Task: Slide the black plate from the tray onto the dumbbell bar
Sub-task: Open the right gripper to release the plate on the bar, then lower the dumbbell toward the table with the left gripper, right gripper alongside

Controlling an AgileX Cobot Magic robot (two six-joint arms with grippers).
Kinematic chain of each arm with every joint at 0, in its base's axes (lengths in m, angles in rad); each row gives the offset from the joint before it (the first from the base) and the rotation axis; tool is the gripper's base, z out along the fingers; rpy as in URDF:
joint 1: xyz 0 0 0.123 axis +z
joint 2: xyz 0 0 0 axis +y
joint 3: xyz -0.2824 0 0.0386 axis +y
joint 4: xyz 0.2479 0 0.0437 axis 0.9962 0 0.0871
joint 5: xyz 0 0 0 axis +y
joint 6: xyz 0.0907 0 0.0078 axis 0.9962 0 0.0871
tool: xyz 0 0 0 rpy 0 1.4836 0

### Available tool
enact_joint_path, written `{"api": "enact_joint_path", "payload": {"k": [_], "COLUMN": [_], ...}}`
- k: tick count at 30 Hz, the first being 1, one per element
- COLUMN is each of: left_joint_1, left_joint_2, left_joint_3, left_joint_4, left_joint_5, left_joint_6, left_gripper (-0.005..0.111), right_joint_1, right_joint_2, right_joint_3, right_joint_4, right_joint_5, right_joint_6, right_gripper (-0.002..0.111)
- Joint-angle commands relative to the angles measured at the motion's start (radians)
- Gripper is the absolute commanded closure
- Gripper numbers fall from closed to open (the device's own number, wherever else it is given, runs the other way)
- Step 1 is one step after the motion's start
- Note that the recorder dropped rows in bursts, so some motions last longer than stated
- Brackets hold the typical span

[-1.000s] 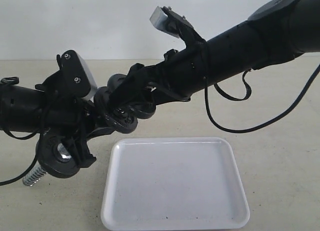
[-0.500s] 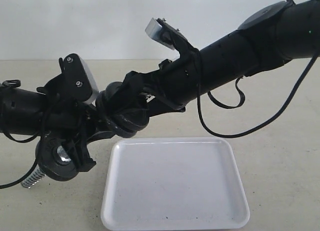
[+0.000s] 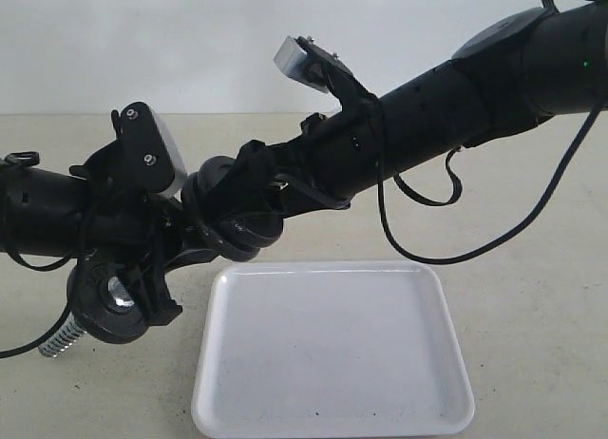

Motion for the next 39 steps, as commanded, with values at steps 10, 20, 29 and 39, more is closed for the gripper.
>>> {"api": "enact_joint_path", "payload": {"k": [10, 20, 29, 39], "left_joint_1": [0.001, 0.001, 0.001, 0.001], "left_joint_2": [-0.047, -0.045, -0.045, -0.045], "left_joint_3": [-0.048, -0.048, -0.048, -0.048], "left_joint_4": [-0.079, -0.079, -0.119, -0.151], "left_joint_5": [0.041, 0.017, -0.102, -0.146], "left_joint_6": [-0.005, -0.005, -0.021, -0.021], "left_gripper": [0.102, 0.102, 0.102, 0.102], "right_joint_1": [-0.001, -0.001, -0.003, -0.003], "right_joint_2": [-0.002, -0.002, -0.002, -0.009], "right_joint_3": [-0.001, -0.001, -0.001, -0.001], "right_joint_4": [0.028, 0.028, -0.167, -0.242], "right_joint_5": [0.027, 0.036, 0.058, 0.127], "right_joint_6": [0.031, 0.038, 0.038, 0.138], "right_gripper": [0.004, 0.004, 0.004, 0.004]}}
